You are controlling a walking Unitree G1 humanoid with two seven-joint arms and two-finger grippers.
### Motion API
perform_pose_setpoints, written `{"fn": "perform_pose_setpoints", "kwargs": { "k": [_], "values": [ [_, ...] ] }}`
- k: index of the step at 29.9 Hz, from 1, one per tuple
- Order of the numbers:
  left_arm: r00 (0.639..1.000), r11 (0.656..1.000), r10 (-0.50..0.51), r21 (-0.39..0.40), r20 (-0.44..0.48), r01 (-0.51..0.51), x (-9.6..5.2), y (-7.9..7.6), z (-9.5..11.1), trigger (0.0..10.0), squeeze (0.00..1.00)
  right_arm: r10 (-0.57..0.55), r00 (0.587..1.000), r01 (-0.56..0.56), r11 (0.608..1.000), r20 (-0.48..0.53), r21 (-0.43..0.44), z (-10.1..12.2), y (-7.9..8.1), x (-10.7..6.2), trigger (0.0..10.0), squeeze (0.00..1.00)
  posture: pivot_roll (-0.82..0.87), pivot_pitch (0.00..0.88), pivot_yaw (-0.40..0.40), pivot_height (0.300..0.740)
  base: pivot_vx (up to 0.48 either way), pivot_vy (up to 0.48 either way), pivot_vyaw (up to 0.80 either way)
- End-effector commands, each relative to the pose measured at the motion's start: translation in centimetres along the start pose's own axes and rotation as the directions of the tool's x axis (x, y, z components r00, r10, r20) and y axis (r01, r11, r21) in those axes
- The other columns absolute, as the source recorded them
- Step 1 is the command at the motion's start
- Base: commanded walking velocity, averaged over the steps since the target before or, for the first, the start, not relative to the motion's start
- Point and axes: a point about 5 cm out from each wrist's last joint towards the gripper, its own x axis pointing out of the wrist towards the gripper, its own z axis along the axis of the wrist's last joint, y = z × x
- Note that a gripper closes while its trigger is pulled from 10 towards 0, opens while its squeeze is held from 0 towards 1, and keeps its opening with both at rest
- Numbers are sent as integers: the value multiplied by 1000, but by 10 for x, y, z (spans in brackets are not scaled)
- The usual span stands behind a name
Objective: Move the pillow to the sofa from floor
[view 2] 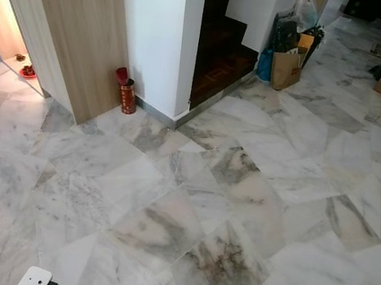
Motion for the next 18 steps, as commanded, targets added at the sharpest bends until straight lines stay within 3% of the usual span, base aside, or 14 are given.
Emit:
{"fn": "perform_pose_setpoints", "kwargs": {
  "k": [1,2,3,5,12,15,16,18],
  "values": [
    [993,972,41,-228,-110,-65,-15,27,-46,10000,0,70,993,-61,993,-93,97,5,-12,3,10000,0,20,30,22,740,0,0,0],
    [992,971,47,-227,-116,-72,-15,28,-48,10000,0,59,994,-51,995,-96,87,5,-14,3,10000,0,20,30,22,740,0,0,0],
    [993,984,33,-172,-111,-51,-13,30,-40,10000,0,55,994,-42,991,-97,125,7,-14,3,10000,0,26,82,28,740,0,0,0],
    [995,996,20,-80,-102,-28,-9,33,-28,10000,0,54,994,-35,981,-97,190,10,-12,5,10000,0,32,89,26,740,0,0,0],
    [993,995,64,-64,-94,-70,-10,39,-28,10000,0,52,995,-35,983,-89,182,14,-11,6,10000,0,33,94,25,740,0,0,0],
    [994,990,78,-115,-81,-87,-10,44,-26,10000,0,57,995,-42,983,-80,181,16,-11,6,10000,0,33,95,21,740,0,0,0],
    [995,973,68,-217,-70,-81,-10,44,-25,10000,0,69,995,-58,988,-76,141,18,-8,7,10000,0,30,97,19,740,0,0,0],
    [997,957,58,-281,-59,-72,-10,44,-24,10000,0,79,994,-71,992,-73,101,19,-6,7,10000,0,27,95,14,740,0,0,0]
  ]
}}
